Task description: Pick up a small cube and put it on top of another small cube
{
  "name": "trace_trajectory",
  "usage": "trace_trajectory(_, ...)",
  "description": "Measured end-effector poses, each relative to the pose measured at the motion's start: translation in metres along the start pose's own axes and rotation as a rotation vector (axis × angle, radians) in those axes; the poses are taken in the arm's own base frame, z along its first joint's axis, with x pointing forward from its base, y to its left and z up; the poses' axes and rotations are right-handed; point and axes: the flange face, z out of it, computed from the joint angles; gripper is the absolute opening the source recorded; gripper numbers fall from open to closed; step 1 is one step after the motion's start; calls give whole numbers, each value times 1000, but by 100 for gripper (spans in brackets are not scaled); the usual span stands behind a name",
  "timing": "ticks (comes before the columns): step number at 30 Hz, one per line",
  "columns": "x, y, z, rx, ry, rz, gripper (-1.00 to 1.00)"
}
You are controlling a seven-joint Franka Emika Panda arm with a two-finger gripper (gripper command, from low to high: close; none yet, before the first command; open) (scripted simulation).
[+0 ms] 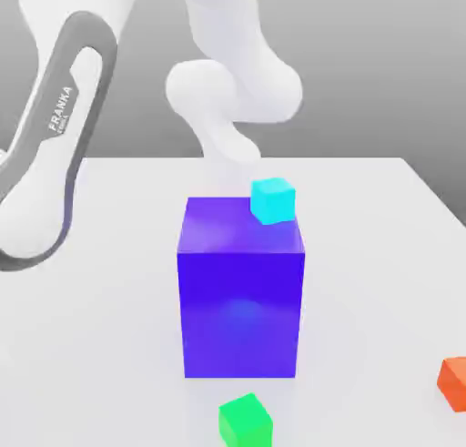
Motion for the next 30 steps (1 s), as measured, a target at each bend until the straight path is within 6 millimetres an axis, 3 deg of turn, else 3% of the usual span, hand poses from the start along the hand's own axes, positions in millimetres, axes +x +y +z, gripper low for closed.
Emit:
trace_trajectory(1,1,1,17,-2,0,1,0)
trace_trajectory(2,0,2,31,-3,-1,2,-100)
trace_trajectory(7,0,2,31,-2,-3,2,-100)
trace_trajectory(8,0,3,39,-3,-3,3,-100)
trace_trajectory(10,1,2,23,-4,-2,2,-100)
trace_trajectory(13,-7,-3,-18,-3,-6,-30,-100)
trace_trajectory(19,-125,-76,-41,3,-32,-551,-100)
trace_trajectory(25,-249,-112,-59,2,-26,-1072,-100)
trace_trajectory(27,-290,-119,-53,0,-18,-1245,-100)
trace_trajectory(29,-324,-125,-27,-4,-9,-1393,-100)
trace_trajectory(30,-332,-125,-16,-4,-8,-1423,100)
